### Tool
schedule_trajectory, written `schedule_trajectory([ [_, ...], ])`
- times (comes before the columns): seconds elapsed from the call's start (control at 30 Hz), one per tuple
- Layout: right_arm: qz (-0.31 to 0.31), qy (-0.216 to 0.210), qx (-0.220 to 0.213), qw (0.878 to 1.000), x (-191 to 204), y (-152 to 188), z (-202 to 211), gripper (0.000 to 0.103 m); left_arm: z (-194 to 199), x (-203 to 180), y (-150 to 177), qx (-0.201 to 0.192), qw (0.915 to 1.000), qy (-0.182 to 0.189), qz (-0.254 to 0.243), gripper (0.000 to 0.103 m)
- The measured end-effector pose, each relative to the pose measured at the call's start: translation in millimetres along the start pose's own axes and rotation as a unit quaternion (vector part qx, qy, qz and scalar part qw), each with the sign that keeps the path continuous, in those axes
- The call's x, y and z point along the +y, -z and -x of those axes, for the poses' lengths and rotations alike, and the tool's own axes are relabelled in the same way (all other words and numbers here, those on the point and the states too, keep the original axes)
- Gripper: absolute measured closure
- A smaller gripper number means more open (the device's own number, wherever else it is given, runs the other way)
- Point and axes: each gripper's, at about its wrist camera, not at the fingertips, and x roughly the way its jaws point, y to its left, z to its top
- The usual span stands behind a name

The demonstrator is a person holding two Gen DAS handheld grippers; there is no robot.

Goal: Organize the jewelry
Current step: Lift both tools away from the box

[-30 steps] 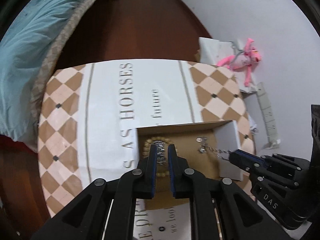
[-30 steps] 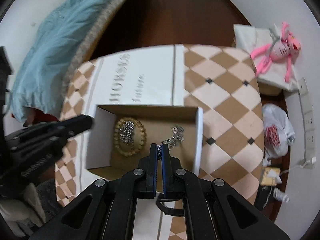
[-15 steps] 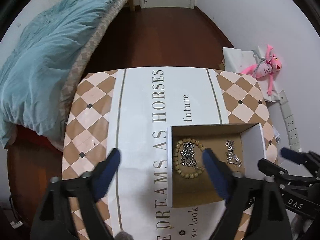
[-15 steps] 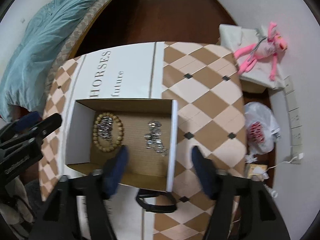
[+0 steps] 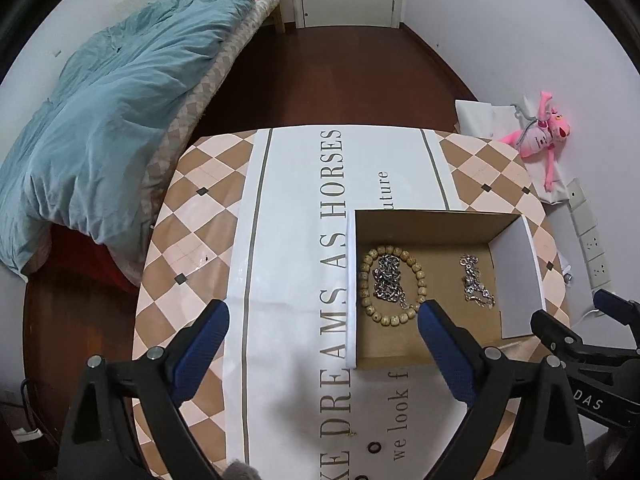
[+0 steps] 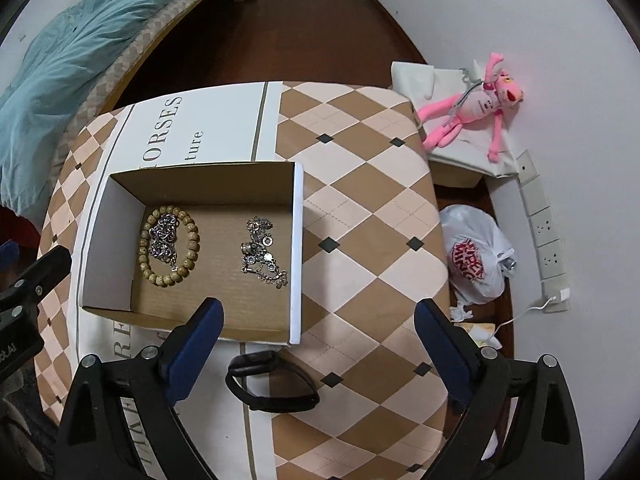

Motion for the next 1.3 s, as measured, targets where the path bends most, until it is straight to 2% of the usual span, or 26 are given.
schedule_trajectory([
  [0.3,-0.011,0.008,-0.055,0.998,-5,11,51,0.006,45,-5,10,-0.039,0.9992,0.009,0.002,0.007],
  [0.63,-0.018,0.007,-0.126,0.992,-8,39,129,0.006,112,-3,24,-0.095,0.9953,0.018,0.008,0.007],
  [0.9,-0.032,-0.013,-0.155,0.987,-12,61,165,0.006,149,-2,38,-0.116,0.9931,0.014,0.006,0.007],
  [1.0,-0.042,-0.023,-0.142,0.989,-17,70,159,0.006,151,0,46,-0.12,0.9927,0.003,0.008,0.007],
  [1.1,-0.048,-0.021,-0.113,0.992,-22,79,134,0.005,137,1,57,-0.11,0.9938,-0.009,0.006,0.007],
  [1.3,-0.073,-0.039,-0.034,0.996,-34,94,49,0.006,82,8,85,-0.067,0.9964,-0.051,0.006,0.007],
])
